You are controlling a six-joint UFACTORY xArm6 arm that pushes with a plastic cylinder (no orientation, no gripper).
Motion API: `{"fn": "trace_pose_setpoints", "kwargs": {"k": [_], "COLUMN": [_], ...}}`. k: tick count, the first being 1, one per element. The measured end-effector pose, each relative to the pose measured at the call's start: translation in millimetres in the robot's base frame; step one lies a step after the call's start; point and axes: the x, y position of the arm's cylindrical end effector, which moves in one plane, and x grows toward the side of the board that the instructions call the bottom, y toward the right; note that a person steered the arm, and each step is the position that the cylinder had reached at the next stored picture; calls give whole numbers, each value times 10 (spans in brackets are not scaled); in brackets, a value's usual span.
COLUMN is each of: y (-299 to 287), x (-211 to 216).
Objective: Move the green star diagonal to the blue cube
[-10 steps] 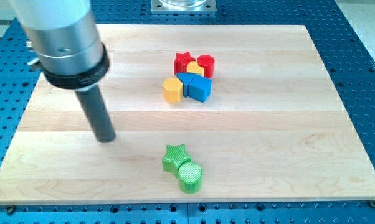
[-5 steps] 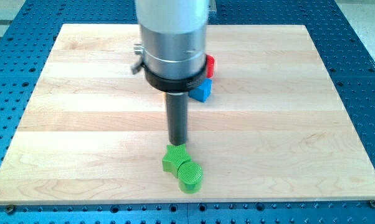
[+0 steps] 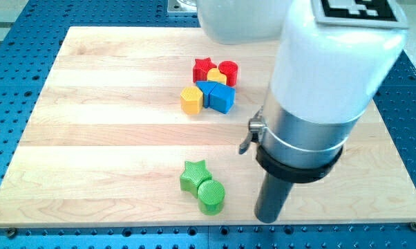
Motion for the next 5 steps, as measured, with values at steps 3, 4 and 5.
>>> {"fn": "trace_pose_setpoints", "kwargs": {"k": [3, 4, 5], "y": [-858, -1252, -1345], "x": [8, 8, 4]}}
